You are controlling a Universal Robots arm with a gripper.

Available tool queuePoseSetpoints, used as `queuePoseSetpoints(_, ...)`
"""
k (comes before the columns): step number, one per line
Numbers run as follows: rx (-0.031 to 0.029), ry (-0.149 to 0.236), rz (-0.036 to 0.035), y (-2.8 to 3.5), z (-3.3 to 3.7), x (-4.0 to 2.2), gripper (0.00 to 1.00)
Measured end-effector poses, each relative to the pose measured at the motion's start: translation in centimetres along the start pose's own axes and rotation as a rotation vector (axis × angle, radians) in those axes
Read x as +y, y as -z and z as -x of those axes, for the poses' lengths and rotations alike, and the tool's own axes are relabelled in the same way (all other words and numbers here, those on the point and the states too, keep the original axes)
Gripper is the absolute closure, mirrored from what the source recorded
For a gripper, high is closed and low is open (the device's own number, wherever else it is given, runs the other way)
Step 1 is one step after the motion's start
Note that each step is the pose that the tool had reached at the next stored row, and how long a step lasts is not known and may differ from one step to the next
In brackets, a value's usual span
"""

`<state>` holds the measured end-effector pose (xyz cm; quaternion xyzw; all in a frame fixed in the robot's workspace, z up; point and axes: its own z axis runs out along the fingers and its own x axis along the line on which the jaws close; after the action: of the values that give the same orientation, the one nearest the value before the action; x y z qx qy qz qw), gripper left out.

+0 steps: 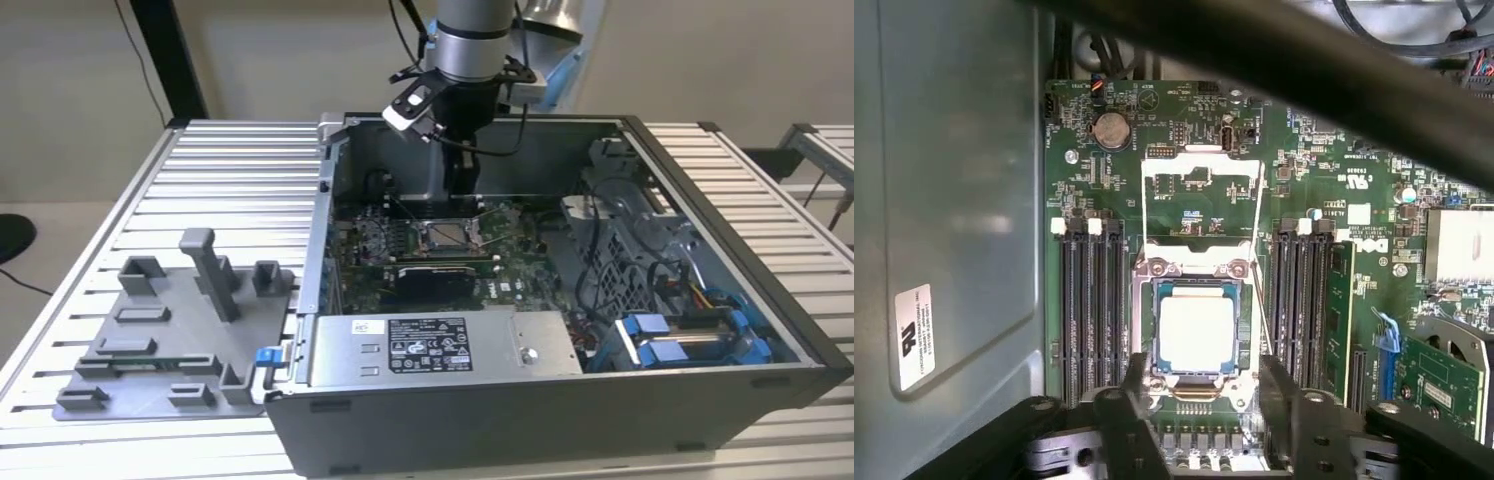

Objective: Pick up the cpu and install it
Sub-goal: 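Close the cpu cover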

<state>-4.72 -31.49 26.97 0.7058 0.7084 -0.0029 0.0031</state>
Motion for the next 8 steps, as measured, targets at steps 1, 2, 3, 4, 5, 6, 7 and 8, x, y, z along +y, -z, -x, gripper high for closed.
queuePoseSetpoints(1,-0.0005,0.0,0.0,0.0,0.0,0.0,1.0)
queuePoseSetpoints(2,-0.0012,0.0,0.0,0.0,0.0,0.0,1.0)
queuePoseSetpoints(3,-0.0018,0.0,0.0,0.0,0.0,0.0,1.0)
queuePoseSetpoints(4,-0.0025,0.0,0.0,0.0,0.0,0.0,1.0)
queuePoseSetpoints(5,-0.0031,0.0,0.0,0.0,0.0,0.0,1.0)
queuePoseSetpoints(6,-0.0037,0.0,0.0,0.0,0.0,0.0,1.0)
queuePoseSetpoints(7,-0.0043,0.0,0.0,0.0,0.0,0.0,1.0)
queuePoseSetpoints(8,-0.005,0.0,0.0,0.0,0.0,0.0,1.0)
